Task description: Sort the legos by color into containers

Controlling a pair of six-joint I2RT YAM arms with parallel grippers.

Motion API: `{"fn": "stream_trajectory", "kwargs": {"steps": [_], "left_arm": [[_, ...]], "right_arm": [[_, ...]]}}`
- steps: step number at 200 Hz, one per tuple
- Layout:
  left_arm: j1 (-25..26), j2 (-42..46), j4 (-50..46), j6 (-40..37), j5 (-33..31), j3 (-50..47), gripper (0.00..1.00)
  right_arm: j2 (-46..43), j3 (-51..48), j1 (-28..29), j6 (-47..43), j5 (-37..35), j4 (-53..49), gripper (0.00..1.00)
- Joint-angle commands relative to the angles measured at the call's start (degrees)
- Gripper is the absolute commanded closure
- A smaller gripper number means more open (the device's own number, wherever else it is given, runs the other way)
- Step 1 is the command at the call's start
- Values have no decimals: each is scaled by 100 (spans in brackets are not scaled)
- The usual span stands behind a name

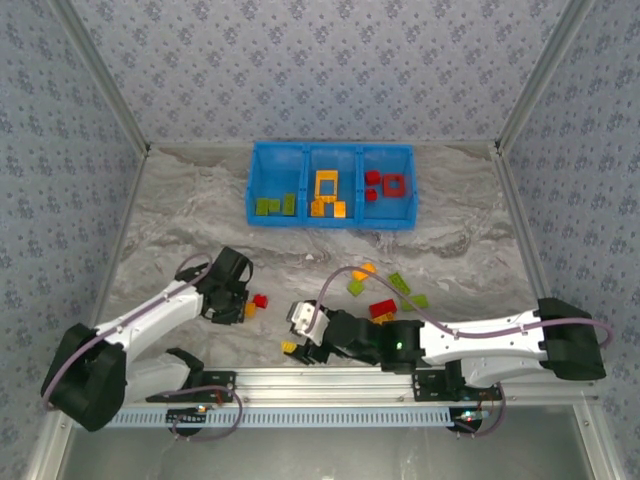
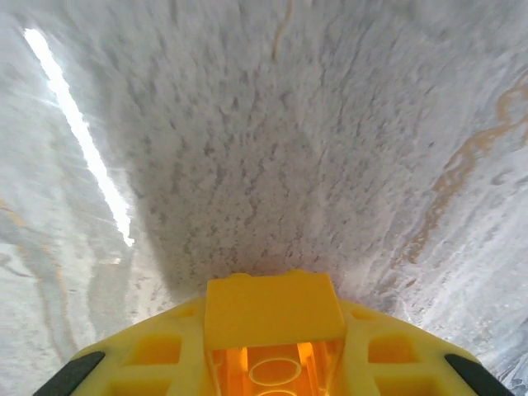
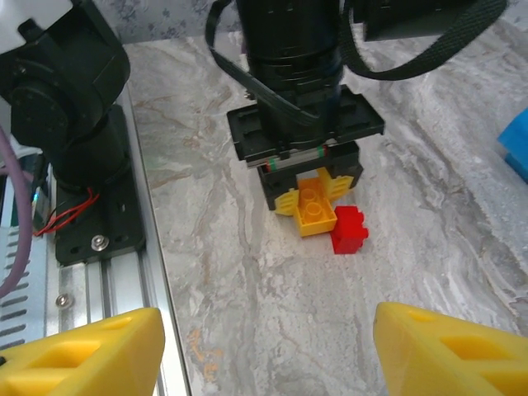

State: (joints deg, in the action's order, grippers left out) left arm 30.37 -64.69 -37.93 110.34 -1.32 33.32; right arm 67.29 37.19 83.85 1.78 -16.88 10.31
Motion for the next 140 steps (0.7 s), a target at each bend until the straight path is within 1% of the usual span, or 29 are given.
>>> {"fn": "stream_trajectory", "kwargs": {"steps": [1,11,26,41,60,69,86,105,120,140], "left_arm": [[-25,294,-944,-792,-809,886,74],[-23,205,-1211,-1303,-1064,1426,74],[20,-142,-1330,-2171,-1253,2220,74],[161,-609,-1246,-2947,-1373,2977,74],[383,-1288,-1009,-3898,-1359,3907,73],[496,-1661,-890,-4374,-1316,4334,72],[723,-2411,-949,-5120,-1383,5277,71],[993,-3259,-1146,-5907,-1663,6274,71],[1149,-3915,-1390,-6326,-1908,7020,71],[1192,-4722,-1612,-6651,-1877,7806,71]], "right_arm": [[-444,223,-96,-172,-835,-182,30],[-641,260,-195,-174,-1314,-256,30],[-889,303,-431,-191,-1910,-266,31],[-1086,322,-765,-272,-2194,-161,31],[-1246,441,-1176,-310,-2478,-133,31],[-1268,539,-1367,-318,-2542,-193,31],[-1248,774,-1713,-213,-2601,-438,31],[-1250,921,-2014,-118,-2538,-552,31],[-1255,981,-2146,-56,-2517,-600,31],[-1270,997,-2289,23,-2426,-666,31]]}}
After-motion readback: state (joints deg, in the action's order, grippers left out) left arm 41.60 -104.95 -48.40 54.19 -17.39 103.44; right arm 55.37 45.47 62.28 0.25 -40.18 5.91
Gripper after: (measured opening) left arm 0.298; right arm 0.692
